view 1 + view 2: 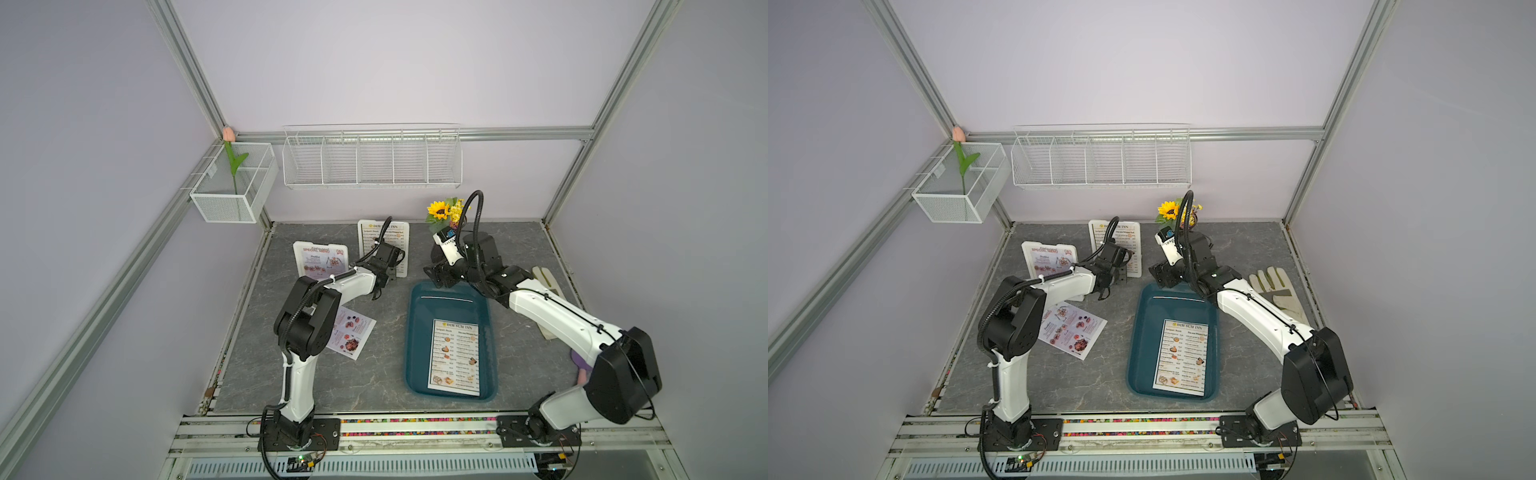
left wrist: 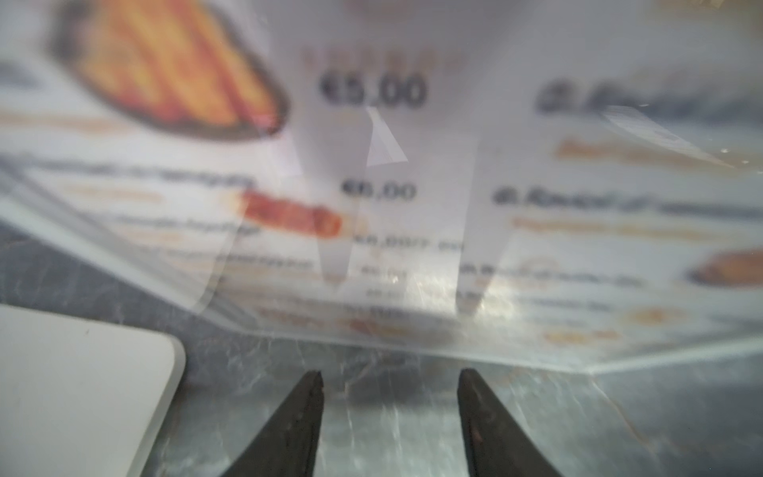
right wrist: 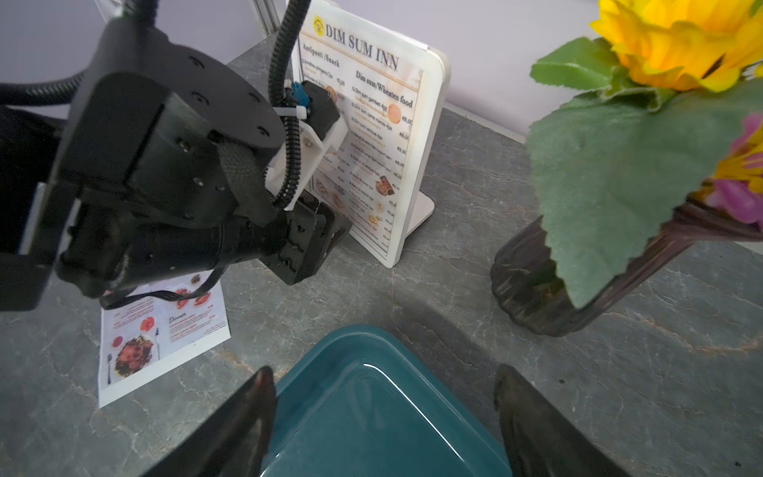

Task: Replace the menus in the menu holders
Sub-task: Move the menu holder to the center of the board.

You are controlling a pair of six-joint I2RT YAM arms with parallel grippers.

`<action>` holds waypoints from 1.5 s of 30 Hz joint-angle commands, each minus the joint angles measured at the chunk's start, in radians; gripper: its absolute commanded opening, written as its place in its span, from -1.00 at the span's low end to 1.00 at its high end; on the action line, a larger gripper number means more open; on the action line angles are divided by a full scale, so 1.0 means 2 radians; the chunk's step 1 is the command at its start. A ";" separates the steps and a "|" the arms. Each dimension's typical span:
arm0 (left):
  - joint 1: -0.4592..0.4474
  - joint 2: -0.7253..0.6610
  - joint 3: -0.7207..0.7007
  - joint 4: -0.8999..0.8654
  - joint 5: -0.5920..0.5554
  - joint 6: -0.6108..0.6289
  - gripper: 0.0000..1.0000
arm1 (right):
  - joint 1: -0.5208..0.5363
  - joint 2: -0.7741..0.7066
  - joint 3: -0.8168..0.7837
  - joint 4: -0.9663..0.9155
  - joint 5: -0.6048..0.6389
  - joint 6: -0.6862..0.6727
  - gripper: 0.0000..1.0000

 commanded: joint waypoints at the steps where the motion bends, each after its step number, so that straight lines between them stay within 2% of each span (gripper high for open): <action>1: 0.001 -0.097 0.011 -0.089 0.044 -0.029 0.21 | 0.007 0.003 0.011 -0.009 -0.039 0.016 0.66; 4: 0.001 -0.158 0.016 -0.169 0.069 -0.038 0.24 | 0.015 0.010 0.012 -0.006 -0.056 0.023 0.62; 7: 0.010 -0.209 0.010 -0.235 0.070 -0.051 0.27 | 0.022 0.027 0.014 0.009 -0.071 0.036 0.56; 11: 0.071 -0.282 -0.011 -0.291 0.081 -0.095 0.30 | 0.048 0.069 0.030 0.039 -0.100 0.054 0.52; 16: 0.144 -0.369 -0.043 -0.276 0.054 -0.099 0.36 | 0.096 0.161 0.091 0.076 -0.117 0.069 0.53; 19: 0.180 -0.380 -0.038 -0.286 0.049 -0.102 0.37 | 0.109 0.216 0.131 0.108 -0.124 0.084 0.56; 24: 0.207 -0.388 -0.048 -0.288 0.039 -0.100 0.37 | 0.122 0.295 0.200 0.134 -0.131 0.093 0.57; 36: 0.210 -0.398 -0.066 -0.280 0.022 -0.088 0.36 | 0.124 0.404 0.291 0.209 -0.157 0.115 0.49; 41: 0.210 -0.399 -0.069 -0.276 0.023 -0.084 0.34 | 0.124 0.432 0.316 0.248 -0.175 0.133 0.24; 45: 0.210 -0.403 -0.074 -0.271 0.024 -0.084 0.33 | 0.124 0.437 0.317 0.266 -0.193 0.139 -0.06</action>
